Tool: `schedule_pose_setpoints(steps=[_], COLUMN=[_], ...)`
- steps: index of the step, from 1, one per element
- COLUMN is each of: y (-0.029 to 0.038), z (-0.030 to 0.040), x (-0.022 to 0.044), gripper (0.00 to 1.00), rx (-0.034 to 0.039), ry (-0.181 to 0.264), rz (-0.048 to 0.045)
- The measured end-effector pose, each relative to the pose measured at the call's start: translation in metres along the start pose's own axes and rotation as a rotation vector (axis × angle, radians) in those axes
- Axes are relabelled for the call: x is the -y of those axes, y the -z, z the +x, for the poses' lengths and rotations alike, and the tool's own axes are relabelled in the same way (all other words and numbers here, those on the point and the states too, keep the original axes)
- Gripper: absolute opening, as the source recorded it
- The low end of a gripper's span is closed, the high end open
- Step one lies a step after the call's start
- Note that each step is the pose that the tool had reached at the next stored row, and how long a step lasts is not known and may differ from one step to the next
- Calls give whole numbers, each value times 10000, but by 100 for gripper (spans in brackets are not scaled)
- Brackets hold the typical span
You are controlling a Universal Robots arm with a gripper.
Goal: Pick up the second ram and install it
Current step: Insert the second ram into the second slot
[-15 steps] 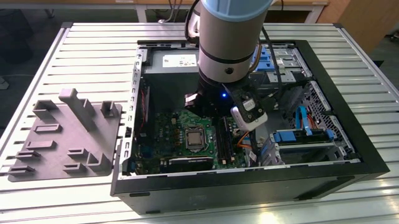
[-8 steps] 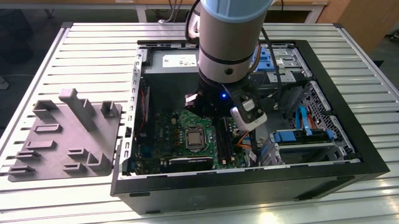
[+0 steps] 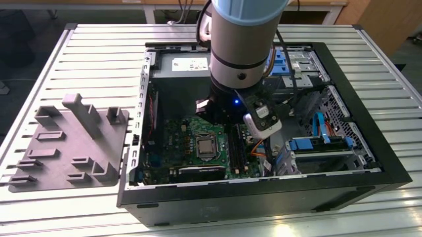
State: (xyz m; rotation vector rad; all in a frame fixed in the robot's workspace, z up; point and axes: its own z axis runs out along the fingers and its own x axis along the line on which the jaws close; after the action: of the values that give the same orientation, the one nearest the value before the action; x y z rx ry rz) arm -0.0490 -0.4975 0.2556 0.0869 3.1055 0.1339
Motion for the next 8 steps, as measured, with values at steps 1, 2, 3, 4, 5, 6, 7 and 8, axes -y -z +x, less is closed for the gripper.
schedule_pose_setpoints(steps=[1,2,3,4,5,6,7,8], y=[-2,-5,-7,-10,-12,-14,-16,-17], z=[0,0,0,-1,-1,-1,-1,-2], x=[-1,-1,-1,-2,-2,-2,-2,-2], gripper=[11,11,11,11,11,11,11,11], rx=[0,1,1,1,2,2,2,3], ry=[-5,-11,-15,-18,-22,-25,-29,-31], rz=[1,1,1,1,0,1,2,2])
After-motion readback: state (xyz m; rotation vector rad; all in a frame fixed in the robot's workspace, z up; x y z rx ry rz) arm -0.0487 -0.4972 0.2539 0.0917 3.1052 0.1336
